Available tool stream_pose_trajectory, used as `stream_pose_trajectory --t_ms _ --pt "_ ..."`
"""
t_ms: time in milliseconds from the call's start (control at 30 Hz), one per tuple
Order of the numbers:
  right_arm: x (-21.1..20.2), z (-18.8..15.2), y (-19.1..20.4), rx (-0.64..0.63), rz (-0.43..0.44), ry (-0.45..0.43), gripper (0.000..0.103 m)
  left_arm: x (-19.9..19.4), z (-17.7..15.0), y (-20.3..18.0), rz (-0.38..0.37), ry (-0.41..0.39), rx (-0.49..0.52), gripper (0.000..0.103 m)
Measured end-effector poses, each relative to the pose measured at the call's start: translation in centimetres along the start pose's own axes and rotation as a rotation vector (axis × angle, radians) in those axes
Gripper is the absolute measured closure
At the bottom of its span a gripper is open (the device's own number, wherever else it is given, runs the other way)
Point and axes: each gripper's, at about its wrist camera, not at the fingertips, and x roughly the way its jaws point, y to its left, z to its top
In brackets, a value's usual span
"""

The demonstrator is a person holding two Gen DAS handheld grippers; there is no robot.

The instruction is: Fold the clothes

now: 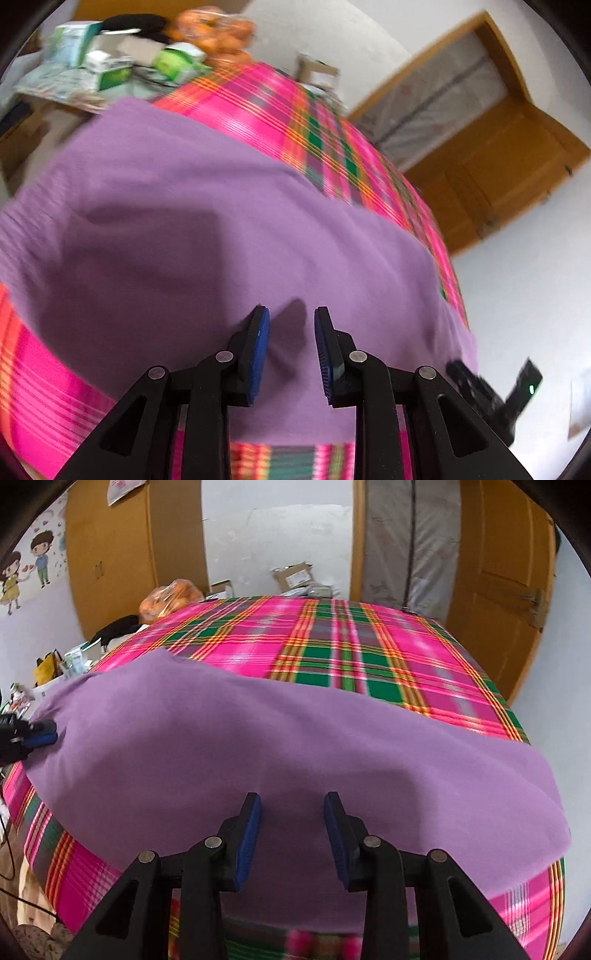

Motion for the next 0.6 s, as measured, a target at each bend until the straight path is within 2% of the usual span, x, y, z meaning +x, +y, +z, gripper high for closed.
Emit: stream_pose_trajectory --t_ms 133,267,400,467,600 --pt "0.3 0.7 0.9 -0.005 0.028 0.008 0.067 -0.1 2.8 0.4 0.029 -0.019 -0.015 0.076" --pt "0.7 1.5 2.3 -0.031 0.074 0.005 0.067 1.3 5.6 0.1 0.077 0.0 -0.005 0.07" --pt "1.6 2.3 3.5 -0.056 0.091 0.014 0.067 1.4 7.8 1.6 0.087 -0.021 -0.068 0.069" --pt "1.9 2.6 3.6 -0.05 0.094 0.022 0.067 1.7 8.8 3.2 0.107 -0.036 -0.143 0.069" --pt "2.3 3.2 3.7 -0.045 0.102 0.031 0.067 1.8 10.3 5.2 0.093 -0.068 -0.219 0.07"
